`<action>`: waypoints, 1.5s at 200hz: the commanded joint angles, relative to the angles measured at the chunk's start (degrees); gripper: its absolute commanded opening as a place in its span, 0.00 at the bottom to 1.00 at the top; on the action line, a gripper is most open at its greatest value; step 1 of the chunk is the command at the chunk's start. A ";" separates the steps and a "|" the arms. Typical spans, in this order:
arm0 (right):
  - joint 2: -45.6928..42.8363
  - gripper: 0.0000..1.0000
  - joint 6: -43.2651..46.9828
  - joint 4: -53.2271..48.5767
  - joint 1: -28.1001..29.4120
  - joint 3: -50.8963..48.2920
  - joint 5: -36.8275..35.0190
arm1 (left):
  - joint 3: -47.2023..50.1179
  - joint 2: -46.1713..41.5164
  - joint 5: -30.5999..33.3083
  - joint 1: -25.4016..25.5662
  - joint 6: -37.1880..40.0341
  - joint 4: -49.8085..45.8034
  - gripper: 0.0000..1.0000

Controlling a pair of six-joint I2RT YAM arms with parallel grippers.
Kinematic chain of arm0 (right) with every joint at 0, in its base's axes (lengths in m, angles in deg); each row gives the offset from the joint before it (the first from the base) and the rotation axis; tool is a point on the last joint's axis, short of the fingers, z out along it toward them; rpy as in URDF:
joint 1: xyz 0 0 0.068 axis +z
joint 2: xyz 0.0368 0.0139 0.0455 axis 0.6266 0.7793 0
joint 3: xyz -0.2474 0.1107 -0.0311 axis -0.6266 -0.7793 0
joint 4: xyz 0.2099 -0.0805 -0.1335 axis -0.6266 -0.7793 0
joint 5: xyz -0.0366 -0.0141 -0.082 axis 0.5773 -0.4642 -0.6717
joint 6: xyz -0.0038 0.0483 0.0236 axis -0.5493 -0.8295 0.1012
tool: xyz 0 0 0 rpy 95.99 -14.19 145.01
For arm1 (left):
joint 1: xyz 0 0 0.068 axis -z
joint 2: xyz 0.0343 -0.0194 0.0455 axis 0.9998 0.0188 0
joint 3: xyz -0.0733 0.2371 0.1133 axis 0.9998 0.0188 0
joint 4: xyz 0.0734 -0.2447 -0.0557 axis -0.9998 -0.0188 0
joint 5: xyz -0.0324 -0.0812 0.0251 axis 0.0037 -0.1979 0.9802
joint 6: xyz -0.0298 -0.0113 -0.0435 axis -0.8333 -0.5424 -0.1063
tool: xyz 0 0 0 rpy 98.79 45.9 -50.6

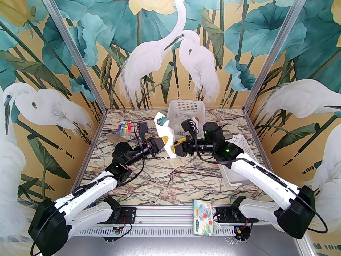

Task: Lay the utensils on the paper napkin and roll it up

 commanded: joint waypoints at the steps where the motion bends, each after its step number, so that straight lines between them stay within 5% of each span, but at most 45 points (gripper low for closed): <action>1: 0.46 0.55 0.49 2.43 0.71 -0.64 -0.50 | -1.27 -0.05 0.19 -0.43 -0.72 2.44 0.00; 248: 1.79 0.28 -11.31 23.40 1.75 -4.36 12.71 | -1.06 4.39 -8.02 -0.39 -3.89 17.85 0.00; 300: 1.01 0.13 -12.39 24.65 1.77 -4.71 13.15 | -0.83 5.83 -9.18 -0.37 -3.71 19.59 0.00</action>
